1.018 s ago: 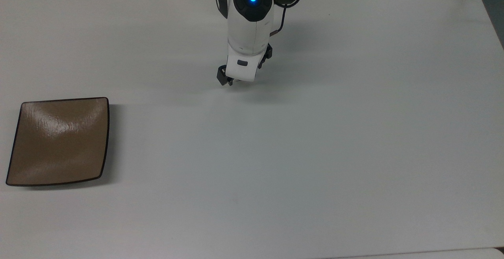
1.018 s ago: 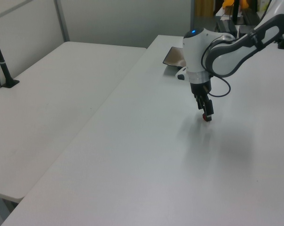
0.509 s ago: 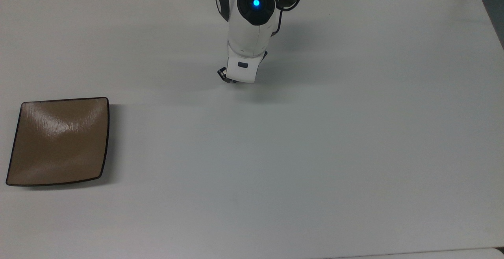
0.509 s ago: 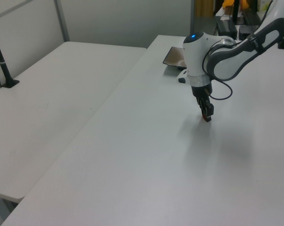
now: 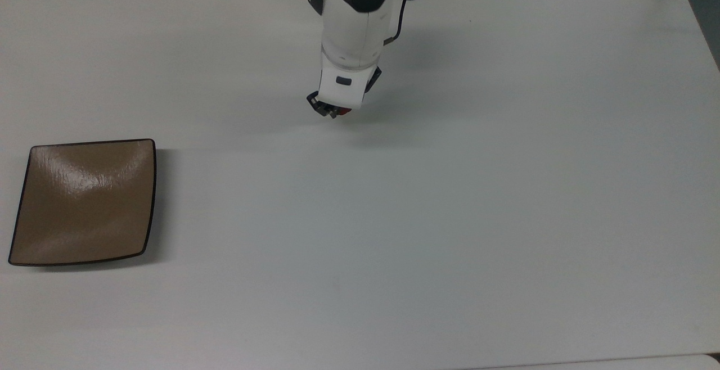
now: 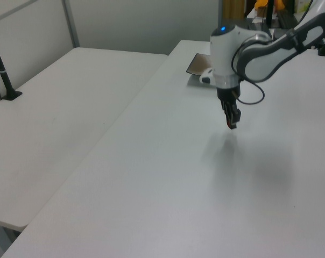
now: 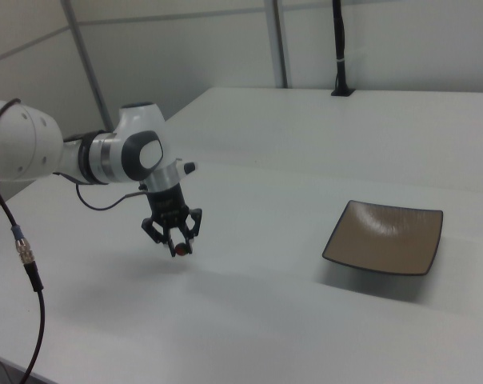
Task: Strawberries on a ceramic plate
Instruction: 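Carry the held strawberry over to the brown ceramic plate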
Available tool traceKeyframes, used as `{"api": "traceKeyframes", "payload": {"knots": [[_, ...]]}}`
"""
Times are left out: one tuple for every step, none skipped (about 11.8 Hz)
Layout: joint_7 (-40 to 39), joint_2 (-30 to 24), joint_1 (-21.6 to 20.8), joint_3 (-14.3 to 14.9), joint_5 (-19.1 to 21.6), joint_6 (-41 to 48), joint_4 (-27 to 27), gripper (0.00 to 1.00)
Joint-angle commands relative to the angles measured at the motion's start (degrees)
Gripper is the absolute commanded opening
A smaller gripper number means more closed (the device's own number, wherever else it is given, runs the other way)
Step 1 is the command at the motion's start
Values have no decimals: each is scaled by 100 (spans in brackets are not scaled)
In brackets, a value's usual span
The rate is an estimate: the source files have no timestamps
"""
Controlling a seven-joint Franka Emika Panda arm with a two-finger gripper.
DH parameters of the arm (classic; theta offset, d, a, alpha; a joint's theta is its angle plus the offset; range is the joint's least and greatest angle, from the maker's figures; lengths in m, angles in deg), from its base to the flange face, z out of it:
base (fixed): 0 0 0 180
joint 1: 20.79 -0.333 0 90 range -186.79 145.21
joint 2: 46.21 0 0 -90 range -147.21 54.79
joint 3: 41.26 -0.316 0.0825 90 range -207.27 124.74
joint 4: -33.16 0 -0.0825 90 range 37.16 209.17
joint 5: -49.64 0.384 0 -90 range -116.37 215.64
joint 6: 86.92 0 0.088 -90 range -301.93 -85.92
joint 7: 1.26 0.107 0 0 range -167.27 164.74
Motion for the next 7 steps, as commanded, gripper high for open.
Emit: {"api": "traceKeyframes", "payload": {"knots": [[26, -289, 250, 34, -13, 227, -464, 14], [9, -351, 391, 61, 4, 236, -631, 14], [0, -378, 514, 70, 57, 254, -833, 14], [-9, -378, 619, 78, 179, 306, -1052, 15], [-35, -378, 734, 105, 398, 394, -1272, 15], [-79, -378, 891, 201, 652, 473, -1509, 15], [-349, -369, 1076, 236, 864, 465, -1677, 16]]}}
